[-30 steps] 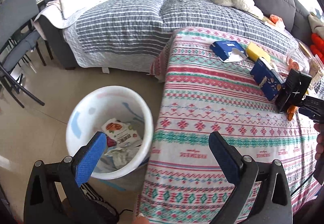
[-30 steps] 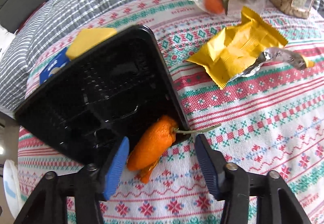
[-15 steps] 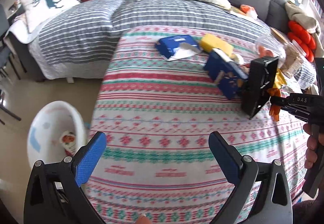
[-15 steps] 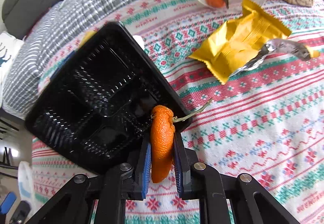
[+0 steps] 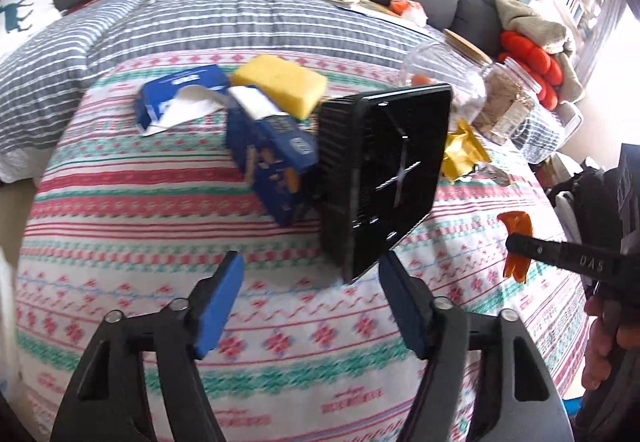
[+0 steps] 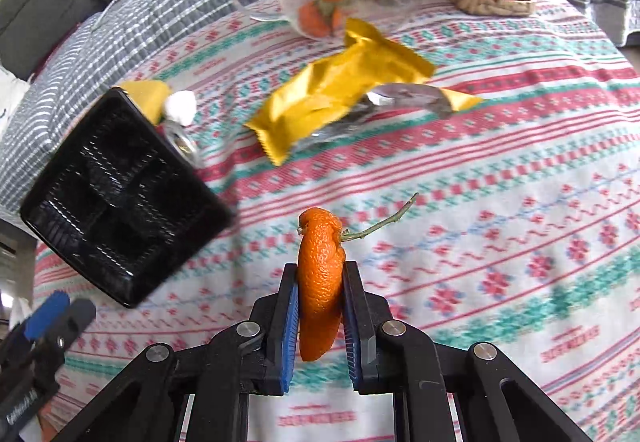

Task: Collect trash
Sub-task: 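Grasp the black plastic tray by its rim with the left tool, then drop the black tray into the bin with the left tool while the right tool carries the orange peel over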

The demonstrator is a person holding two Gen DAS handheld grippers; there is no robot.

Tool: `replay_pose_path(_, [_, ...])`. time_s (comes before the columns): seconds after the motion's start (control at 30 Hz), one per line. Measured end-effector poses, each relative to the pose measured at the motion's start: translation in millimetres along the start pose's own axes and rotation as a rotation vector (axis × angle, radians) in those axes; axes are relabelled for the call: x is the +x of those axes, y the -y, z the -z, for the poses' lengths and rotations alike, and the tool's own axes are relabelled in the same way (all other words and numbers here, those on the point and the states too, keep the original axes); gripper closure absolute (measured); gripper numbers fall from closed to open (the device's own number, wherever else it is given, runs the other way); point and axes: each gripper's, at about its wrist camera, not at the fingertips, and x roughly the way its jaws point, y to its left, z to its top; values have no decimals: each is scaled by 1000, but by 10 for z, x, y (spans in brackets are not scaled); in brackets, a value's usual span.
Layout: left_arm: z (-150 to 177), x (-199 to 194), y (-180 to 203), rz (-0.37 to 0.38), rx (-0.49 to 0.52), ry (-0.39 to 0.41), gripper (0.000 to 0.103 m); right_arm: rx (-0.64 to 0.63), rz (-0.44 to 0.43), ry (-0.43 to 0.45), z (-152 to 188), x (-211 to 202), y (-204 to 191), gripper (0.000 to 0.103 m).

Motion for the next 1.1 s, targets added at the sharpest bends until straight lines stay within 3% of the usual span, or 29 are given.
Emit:
replay_pose_path(0.4, [-47,292,100,25,4,4,99,-18,7,-16,1,10,192,86])
replay_pose_path(0.73, [11,-29,-29,7,11,-14,99,-7,-10,16,53,-200,178,86])
replay_pose_path(1.1, [202,-640,-560,-92,-25,10,99,-92,-55,35,204,-361,-360,86])
